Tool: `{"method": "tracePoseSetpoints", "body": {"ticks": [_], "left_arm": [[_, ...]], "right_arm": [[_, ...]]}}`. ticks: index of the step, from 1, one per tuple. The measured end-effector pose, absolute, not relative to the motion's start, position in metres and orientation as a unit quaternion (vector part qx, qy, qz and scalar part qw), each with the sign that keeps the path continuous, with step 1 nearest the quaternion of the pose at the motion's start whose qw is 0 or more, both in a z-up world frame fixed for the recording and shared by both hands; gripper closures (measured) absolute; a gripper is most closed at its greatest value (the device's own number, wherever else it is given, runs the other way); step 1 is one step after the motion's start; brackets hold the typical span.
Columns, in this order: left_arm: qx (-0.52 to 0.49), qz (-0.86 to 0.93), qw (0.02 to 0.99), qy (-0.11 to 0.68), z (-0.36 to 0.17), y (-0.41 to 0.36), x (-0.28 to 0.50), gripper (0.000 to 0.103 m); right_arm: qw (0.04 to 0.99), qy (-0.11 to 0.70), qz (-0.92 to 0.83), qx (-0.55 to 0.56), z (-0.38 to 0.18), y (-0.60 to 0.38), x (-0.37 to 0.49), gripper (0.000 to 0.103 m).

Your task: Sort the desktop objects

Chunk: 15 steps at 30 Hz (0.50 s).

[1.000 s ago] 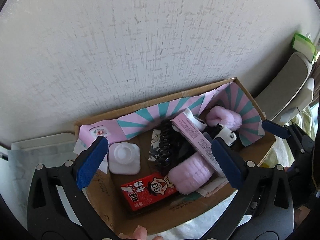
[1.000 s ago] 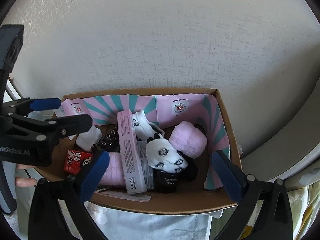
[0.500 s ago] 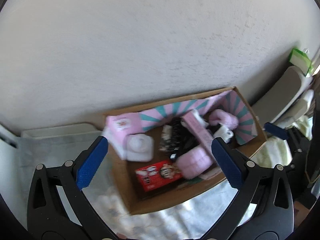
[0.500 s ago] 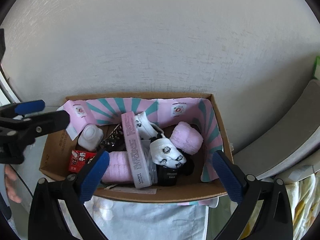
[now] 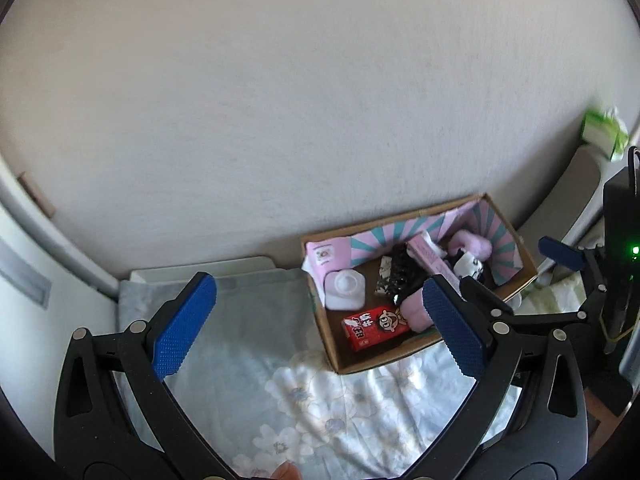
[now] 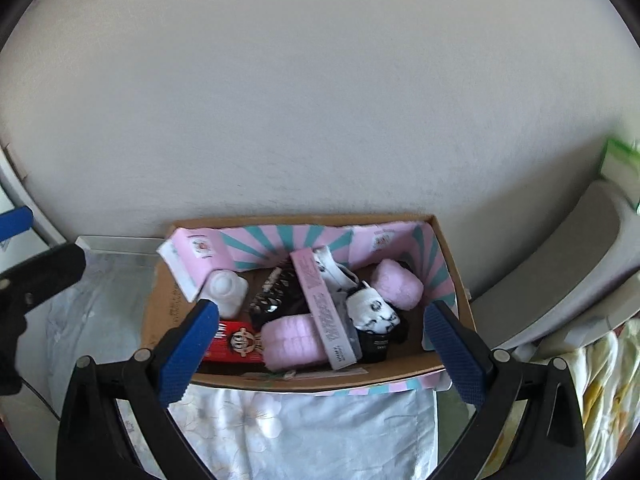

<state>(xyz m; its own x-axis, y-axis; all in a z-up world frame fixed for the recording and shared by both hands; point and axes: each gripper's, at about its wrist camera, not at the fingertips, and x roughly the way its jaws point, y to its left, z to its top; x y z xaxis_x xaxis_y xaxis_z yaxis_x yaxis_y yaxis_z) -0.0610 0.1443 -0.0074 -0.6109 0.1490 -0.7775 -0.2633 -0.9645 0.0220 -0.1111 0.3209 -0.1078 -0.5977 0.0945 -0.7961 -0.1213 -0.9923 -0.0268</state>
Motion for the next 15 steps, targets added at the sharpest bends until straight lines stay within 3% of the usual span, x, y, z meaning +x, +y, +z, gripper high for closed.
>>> {"method": "tracePoseSetpoints", "body": {"ticks": [15], "left_arm": [[-0.404, 0.912, 0.048, 0.059, 0.045, 0.093, -0.021, 0.0]], "right_arm": [[0.046, -0.022, 0.896, -0.44, -0.056, 0.261, -0.079, 0.001]]}}
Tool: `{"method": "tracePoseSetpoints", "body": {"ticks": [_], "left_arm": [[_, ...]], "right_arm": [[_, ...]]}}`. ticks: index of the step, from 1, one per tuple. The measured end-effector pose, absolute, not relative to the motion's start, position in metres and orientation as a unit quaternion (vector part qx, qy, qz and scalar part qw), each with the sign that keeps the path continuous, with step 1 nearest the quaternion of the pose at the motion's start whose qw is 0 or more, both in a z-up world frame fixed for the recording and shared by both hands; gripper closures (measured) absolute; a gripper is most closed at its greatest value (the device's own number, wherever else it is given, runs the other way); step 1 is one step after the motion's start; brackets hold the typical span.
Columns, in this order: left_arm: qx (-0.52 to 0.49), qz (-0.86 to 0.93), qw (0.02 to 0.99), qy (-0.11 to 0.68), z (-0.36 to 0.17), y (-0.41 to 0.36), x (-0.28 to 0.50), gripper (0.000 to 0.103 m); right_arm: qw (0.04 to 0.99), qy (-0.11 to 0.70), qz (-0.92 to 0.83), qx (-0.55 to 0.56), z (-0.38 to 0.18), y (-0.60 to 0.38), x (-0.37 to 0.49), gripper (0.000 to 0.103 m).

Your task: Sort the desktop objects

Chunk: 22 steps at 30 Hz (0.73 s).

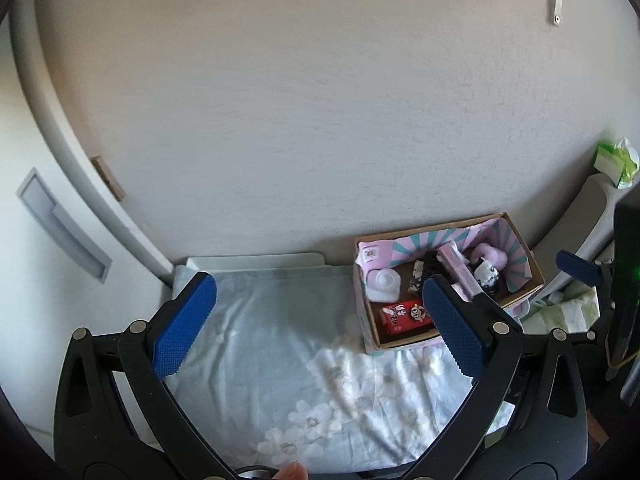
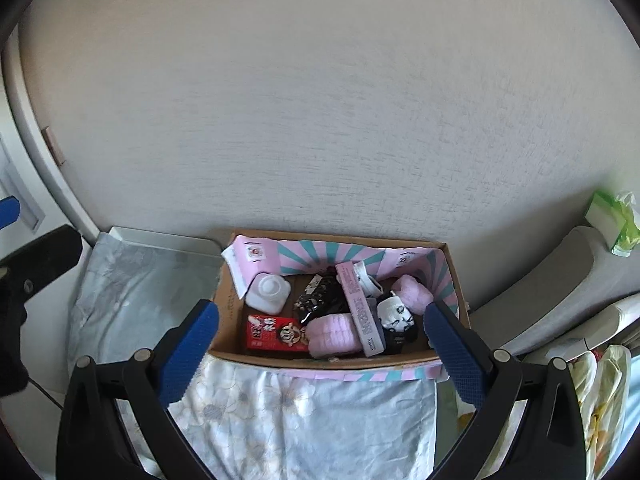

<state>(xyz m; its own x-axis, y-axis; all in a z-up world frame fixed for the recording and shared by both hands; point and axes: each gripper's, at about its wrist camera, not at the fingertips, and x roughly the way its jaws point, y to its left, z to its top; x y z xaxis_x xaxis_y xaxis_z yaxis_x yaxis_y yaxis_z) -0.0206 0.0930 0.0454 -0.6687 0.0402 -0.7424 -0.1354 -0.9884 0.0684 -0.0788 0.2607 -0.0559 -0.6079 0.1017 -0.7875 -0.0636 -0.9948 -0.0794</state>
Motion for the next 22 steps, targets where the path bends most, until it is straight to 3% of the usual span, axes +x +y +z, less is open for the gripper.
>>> {"method": "tracePoseSetpoints", "body": {"ticks": [22], "left_arm": [[-0.388, 0.919, 0.053, 0.036, 0.055, 0.067, -0.001, 0.0]], "right_arm": [[0.054, 0.003, 0.899, -0.435, -0.054, 0.235, -0.047, 0.0]]}}
